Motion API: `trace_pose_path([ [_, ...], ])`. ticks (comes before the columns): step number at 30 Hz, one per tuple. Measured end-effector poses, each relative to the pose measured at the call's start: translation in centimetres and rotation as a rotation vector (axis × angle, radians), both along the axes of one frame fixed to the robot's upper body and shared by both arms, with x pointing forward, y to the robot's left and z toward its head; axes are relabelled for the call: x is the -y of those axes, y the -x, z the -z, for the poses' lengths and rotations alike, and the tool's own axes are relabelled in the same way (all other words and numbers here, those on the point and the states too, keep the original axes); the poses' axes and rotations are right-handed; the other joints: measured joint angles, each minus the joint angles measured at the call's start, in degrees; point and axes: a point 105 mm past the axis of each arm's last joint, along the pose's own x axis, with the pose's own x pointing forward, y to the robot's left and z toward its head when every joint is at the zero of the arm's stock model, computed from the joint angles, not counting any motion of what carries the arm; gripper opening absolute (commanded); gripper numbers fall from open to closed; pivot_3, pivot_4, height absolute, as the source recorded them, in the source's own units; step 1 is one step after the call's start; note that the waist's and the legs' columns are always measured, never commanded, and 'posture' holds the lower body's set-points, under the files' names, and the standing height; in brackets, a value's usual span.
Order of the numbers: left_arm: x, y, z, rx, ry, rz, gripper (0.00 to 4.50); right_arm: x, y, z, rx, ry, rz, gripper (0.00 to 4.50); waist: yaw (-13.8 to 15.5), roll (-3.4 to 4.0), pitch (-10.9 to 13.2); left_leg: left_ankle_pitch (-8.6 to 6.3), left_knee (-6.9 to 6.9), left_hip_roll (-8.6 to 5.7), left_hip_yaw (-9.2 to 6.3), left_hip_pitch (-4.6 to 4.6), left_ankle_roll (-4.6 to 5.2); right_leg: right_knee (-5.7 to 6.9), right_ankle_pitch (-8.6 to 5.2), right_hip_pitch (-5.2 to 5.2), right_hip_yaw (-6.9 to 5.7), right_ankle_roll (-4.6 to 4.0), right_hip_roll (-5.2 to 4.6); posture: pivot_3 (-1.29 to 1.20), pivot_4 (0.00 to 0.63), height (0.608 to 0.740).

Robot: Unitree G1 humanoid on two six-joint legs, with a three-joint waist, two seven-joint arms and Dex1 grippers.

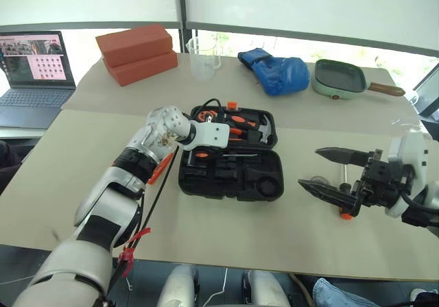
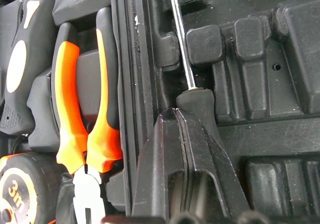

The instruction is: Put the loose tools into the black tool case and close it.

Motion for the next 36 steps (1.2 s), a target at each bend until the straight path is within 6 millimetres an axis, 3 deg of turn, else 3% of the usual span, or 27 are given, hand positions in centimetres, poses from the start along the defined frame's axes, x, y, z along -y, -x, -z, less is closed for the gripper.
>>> trace_pose_path([
  [12, 2.5, -0.6, 0.3, 0.016, -0.006, 0.051, 0.05, 0.5, -0.5, 0.9, -0.025, 0.014, 0.023, 4.5, 1.3, 0.02, 0.0, -0.06, 0.34, -0.08, -0.11, -0.04, 0.1, 0.01, 0.08, 0.17, 0.02, 0.14, -0.01, 0.0, 0.15, 0.738],
  [22, 0.7, -0.9, -0.2, 0.023, -0.008, 0.054, 0.05, 0.7, -0.4, 1.8, -0.049, -0.004, 0.049, 4.5, 0.5, 0.03, 0.0, -0.06, 0.33, -0.03, -0.12, -0.08, 0.11, 0.06, 0.09, 0.07, 0.04, 0.12, 0.02, 0.0, 0.15, 0.738],
  [24, -0.5, -0.9, -0.6, -0.026, 0.05, 0.015, 0.57, 1.0, -0.3, 1.9, -0.052, -0.003, 0.065, 4.5, -0.1, 0.03, 0.0, -0.06, 0.29, 0.03, -0.11, -0.09, 0.1, 0.1, 0.09, -0.01, 0.1, 0.08, 0.09, 0.0, 0.15, 0.738],
  [28, -3.1, 0.6, -4.3, -0.173, 0.34, -0.041, 1.74, 2.5, 0.2, 1.9, -0.044, 0.004, 0.154, 4.5, -1.1, 0.06, 0.0, -0.05, 0.18, 0.11, -0.15, -0.22, 0.09, 0.1, 0.07, -0.16, 0.07, 0.03, 0.15, 0.0, 0.15, 0.738],
  [31, -6.2, 3.6, -7.3, -0.303, 0.451, -0.046, 2.91, 4.3, 1.7, 3.0, -0.093, 0.009, 0.261, 4.5, -1.1, 0.11, 0.0, -0.05, 0.08, 0.11, -0.15, -0.19, 0.09, 0.11, 0.07, -0.13, 0.07, 0.04, 0.15, 0.0, 0.15, 0.738],
  [35, -9.1, 8.7, -8.9, -0.531, 0.532, -0.039, 4.45, 7.4, 4.9, 4.7, -0.194, 0.018, 0.413, 4.5, -0.9, 0.23, 0.0, -0.05, 0.06, 0.13, -0.16, -0.12, 0.08, -0.01, 0.0, -0.02, 0.09, 0.14, 0.0, 0.0, 0.15, 0.738],
  [36, -9.4, 9.4, -9.0, -0.555, 0.533, -0.038, 4.45, 8.0, 5.5, 4.8, -0.205, 0.023, 0.442, 4.5, -0.7, 0.23, 0.0, -0.05, 0.07, 0.12, -0.18, -0.08, 0.08, -0.02, -0.02, 0.04, 0.08, 0.15, -0.01, 0.0, 0.15, 0.738],
])
